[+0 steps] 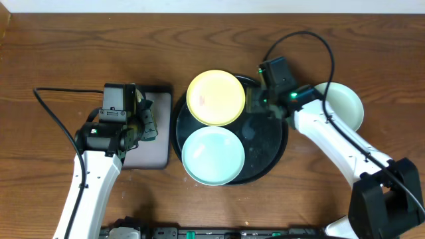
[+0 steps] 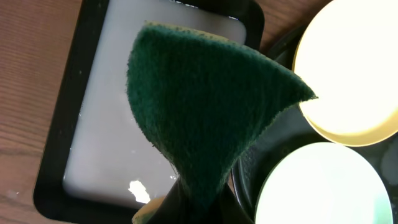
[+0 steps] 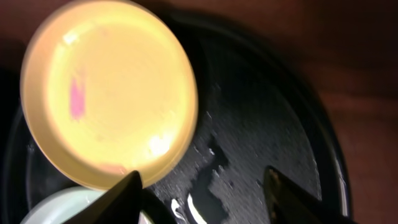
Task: Clean dirty plates on tray and stack at the side
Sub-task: 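Move the right gripper to the yellow plate rim and grip it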
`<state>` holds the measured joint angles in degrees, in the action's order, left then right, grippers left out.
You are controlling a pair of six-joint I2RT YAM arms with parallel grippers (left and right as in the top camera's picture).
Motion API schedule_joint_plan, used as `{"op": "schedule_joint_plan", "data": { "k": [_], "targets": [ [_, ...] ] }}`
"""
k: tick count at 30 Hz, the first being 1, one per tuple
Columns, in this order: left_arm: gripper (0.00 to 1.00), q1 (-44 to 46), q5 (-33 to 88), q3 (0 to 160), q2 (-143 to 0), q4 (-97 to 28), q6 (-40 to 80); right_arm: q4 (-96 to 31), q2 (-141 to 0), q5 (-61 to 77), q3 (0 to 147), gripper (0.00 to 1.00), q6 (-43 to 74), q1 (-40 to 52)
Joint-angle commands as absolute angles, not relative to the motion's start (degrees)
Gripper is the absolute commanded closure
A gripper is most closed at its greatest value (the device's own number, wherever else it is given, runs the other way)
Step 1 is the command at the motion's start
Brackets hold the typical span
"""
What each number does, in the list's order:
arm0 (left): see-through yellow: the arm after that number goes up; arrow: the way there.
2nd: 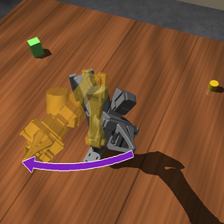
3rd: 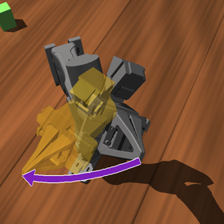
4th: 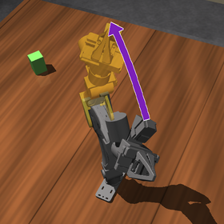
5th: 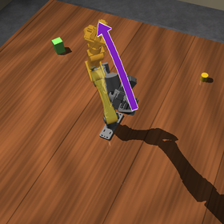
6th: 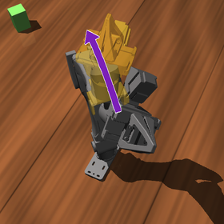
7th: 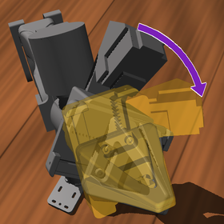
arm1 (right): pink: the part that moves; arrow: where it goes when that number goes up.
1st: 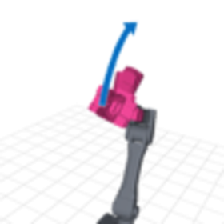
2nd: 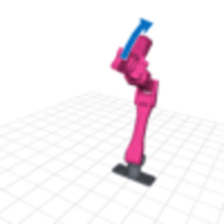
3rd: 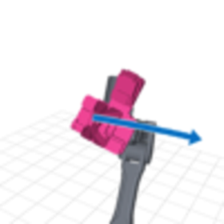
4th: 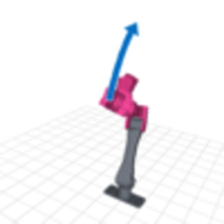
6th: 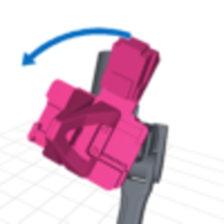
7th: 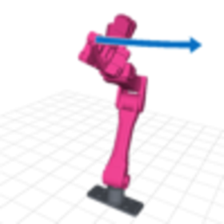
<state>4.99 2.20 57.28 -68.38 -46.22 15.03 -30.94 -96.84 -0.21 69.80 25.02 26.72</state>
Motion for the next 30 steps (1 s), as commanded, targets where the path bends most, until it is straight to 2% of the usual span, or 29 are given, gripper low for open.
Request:
{"op": "schedule_joint_plan", "data": {
  "k": [1,7,10,21,25,27,30],
  "targets": [
    [0.92,5.1,2.5,58.3,-68.6,-46.2,15.3,-29.3,-97.8,-5.1,70.0,0.38,26.1,27.9],
    [0.92,5.1,2.5,58.3,-68.6,-46.1,15.3,-23.7,-101.0,-5.1,70.0,0.31,24.3,27.1],
    [0.92,5.1,2.5,58.3,-68.6,-46.0,15.3,-19.8,-103.9,-5.0,70.0,0.32,24.1,27.2],
    [0.92,5.1,2.5,58.2,-68.6,-46.5,14.7,-14.3,-112.0,-4.0,70.0,0.48,24.2,28.1],
    [0.92,5.1,2.5,58.2,-68.6,-46.5,14.7,-13.6,-114.5,-0.9,70.0,0.64,24.2,28.6],
    [0.92,5.1,2.5,58.2,-68.7,-46.5,14.7,-13.7,-114.8,-0.8,70.0,0.78,24.2,28.6],
    [0.92,5.1,2.5,58.2,-69.4,-46.5,14.7,-13.4,-114.7,-0.8,70.0,0.91,24.2,28.5]
  ]
}}
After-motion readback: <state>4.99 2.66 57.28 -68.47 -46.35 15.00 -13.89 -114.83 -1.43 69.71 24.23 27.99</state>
